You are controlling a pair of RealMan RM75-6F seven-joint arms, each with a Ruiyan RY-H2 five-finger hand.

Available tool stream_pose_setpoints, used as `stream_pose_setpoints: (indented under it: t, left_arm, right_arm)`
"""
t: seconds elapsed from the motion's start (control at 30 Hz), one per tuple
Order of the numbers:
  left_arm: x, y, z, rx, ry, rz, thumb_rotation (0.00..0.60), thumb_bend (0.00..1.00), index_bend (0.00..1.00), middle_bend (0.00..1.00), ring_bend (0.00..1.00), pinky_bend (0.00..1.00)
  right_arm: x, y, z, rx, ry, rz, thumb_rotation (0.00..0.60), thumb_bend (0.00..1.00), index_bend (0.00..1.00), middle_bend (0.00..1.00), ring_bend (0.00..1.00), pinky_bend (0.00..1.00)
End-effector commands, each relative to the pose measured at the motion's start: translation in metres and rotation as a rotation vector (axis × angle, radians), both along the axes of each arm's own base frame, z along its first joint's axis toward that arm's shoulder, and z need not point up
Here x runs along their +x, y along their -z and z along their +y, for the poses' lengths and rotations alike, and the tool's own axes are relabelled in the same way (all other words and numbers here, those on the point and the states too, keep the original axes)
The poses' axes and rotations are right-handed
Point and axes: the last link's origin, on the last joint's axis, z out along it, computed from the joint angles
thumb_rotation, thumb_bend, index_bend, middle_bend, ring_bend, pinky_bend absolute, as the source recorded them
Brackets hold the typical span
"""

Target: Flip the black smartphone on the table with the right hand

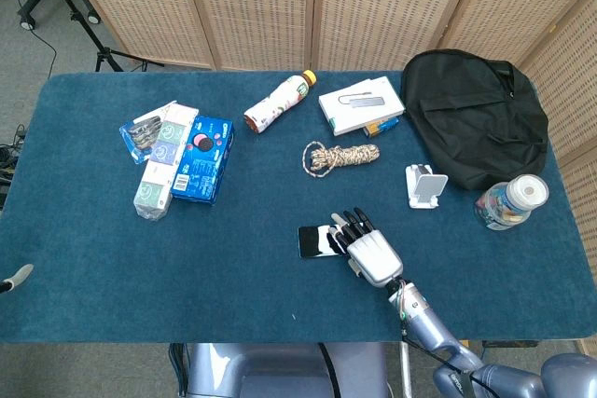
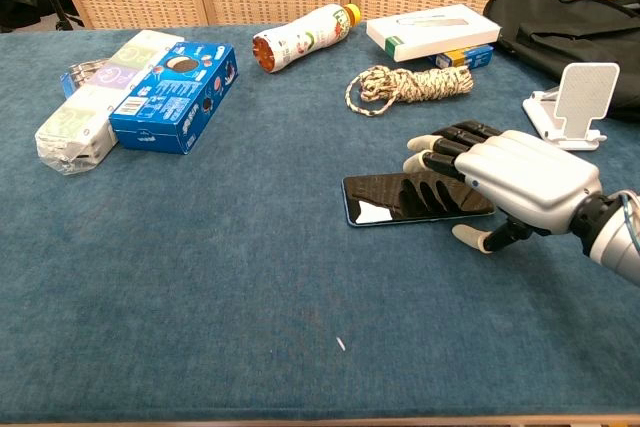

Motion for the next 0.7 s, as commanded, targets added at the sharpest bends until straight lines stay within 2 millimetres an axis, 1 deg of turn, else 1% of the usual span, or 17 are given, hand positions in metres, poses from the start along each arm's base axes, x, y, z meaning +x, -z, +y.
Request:
stream_pose_setpoints:
  t: [0.03,0.17,0.3,0.37,0.47,0.6,0.67,0.7]
  left_arm:
    - [-0.0001,0.0010,0.0005,-0.003,-0.002,0.002,0.600,0.00,0.00,0.00,0.00,0.00]
    - [-0.0002,0.0021,0.0013,-0.003,-0.005,0.005,0.600,0.00,0.00,0.00,0.00,0.00]
    - [-0.0004,0.0020,0.0017,-0.002,-0.008,0.005,0.600,0.00,0.00,0.00,0.00,0.00]
    - [-0.0004,0.0022,0.0018,-0.002,-0.008,0.005,0.600,0.00,0.00,0.00,0.00,0.00]
    - [-0.0005,0.0022,0.0019,-0.002,-0.008,0.005,0.600,0.00,0.00,0.00,0.00,0.00]
    - [-0.0006,0.0018,0.0020,-0.001,-0.008,0.003,0.600,0.00,0.00,0.00,0.00,0.00]
    - [-0.0006,0.0018,0.0020,-0.002,-0.008,0.003,0.600,0.00,0.00,0.00,0.00,0.00]
    - [-0.0005,0.0017,0.0019,-0.002,-0.008,0.002,0.600,0.00,0.00,0.00,0.00,0.00]
  right_arm:
    - [0.0012,0.0010,-0.0032,-0.004,0.004,-0.002,0.600,0.42,0.16,0.00,0.00,0.00]
    - [0.0013,0.0035,-0.0057,-0.004,0.008,0.003,0.600,0.41,0.16,0.00,0.00,0.00]
    - [0.0020,0.0051,-0.0078,-0.008,0.012,0.002,0.600,0.46,0.17,0.00,0.00,0.00]
    - [0.0018,0.0063,-0.0094,-0.011,0.012,0.008,0.600,0.47,0.18,0.00,0.00,0.00]
    - [0.0011,0.0081,-0.0111,-0.012,0.018,0.008,0.600,0.49,0.22,0.00,0.00,0.00]
    - [0.0022,0.0097,-0.0116,-0.016,0.013,-0.002,0.600,0.58,0.32,0.00,0.00,0.00]
    - [0.0043,0.0100,-0.0118,-0.021,0.006,-0.008,0.600,0.62,0.36,0.00,0.00,0.00]
    - [0.0056,0.0097,-0.0117,-0.023,0.003,-0.014,0.600,0.66,0.38,0.00,0.00,0.00]
